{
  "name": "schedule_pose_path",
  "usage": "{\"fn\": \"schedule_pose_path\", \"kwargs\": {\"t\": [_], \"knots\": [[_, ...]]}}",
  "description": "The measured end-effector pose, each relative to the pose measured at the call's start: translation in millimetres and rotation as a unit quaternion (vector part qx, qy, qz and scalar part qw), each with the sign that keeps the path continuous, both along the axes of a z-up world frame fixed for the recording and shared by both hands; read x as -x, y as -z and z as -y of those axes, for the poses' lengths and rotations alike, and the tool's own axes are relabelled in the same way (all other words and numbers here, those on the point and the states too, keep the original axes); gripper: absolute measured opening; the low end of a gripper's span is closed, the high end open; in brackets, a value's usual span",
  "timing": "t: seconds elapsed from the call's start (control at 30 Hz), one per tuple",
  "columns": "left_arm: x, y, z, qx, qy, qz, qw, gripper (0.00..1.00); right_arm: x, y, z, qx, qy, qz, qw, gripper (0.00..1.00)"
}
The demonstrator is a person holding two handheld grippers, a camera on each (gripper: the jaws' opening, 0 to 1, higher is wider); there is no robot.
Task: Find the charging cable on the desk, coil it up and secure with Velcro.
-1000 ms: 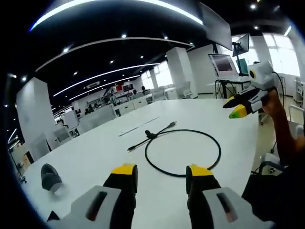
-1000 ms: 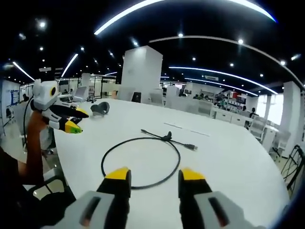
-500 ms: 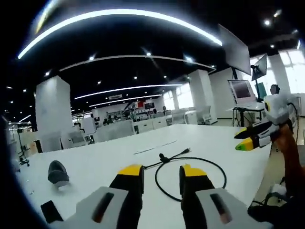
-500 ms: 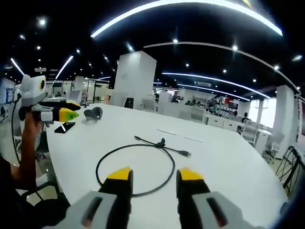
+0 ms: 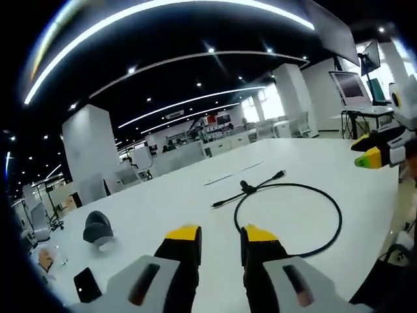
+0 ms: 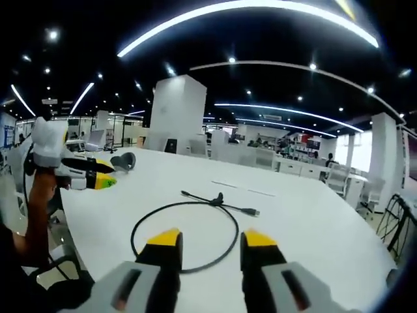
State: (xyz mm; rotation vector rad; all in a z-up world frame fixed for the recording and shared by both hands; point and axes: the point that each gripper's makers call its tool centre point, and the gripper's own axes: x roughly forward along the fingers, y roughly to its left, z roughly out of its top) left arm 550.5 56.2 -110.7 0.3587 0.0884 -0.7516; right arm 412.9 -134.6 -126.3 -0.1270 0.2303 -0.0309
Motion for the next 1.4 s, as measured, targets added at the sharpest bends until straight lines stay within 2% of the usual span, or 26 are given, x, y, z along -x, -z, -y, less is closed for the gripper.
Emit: {"fn": "schedule_pose_path", "kwargs": {"t": [0.13, 0.43, 0.5, 0.97, 1.1, 1.23, 1.4], "knots": [[0.5, -0.4, -3, -0.007, 0.001, 0.009, 0.9999, 0.24, -1, 2.3, -1, 0.005, -0.002, -0.004, 1.0000, 0.36], [2.8, 0.9, 3, -0.007, 0.016, 0.005, 0.9998, 0.24, -2, 2.2, 0, 0.010, -0.007, -0.007, 0.9999, 0.36], [1.2, -1.4, 3, -0.012, 0.015, 0.020, 0.9996, 0.23, -2, 2.2, 1, 0.010, -0.007, -0.008, 0.9999, 0.35], [7.4, 5.4, -2, -0.022, 0.023, 0.017, 0.9993, 0.22, -3, -3.4, 10, 0.010, -0.007, -0.006, 0.9999, 0.33], [6.4, 7.2, -4, -0.027, 0.019, 0.020, 0.9993, 0.22, -3, -3.1, 12, 0.021, -0.008, -0.007, 0.9997, 0.28], [7.9, 2.6, -3, -0.023, 0.017, 0.037, 0.9989, 0.15, -2, -3.6, 11, 0.024, -0.011, -0.006, 0.9996, 0.26], [-5.9, 1.5, -6, -0.024, 0.008, 0.029, 0.9992, 0.14, -2, -3.3, 14, 0.021, -0.009, -0.006, 0.9997, 0.26]]}}
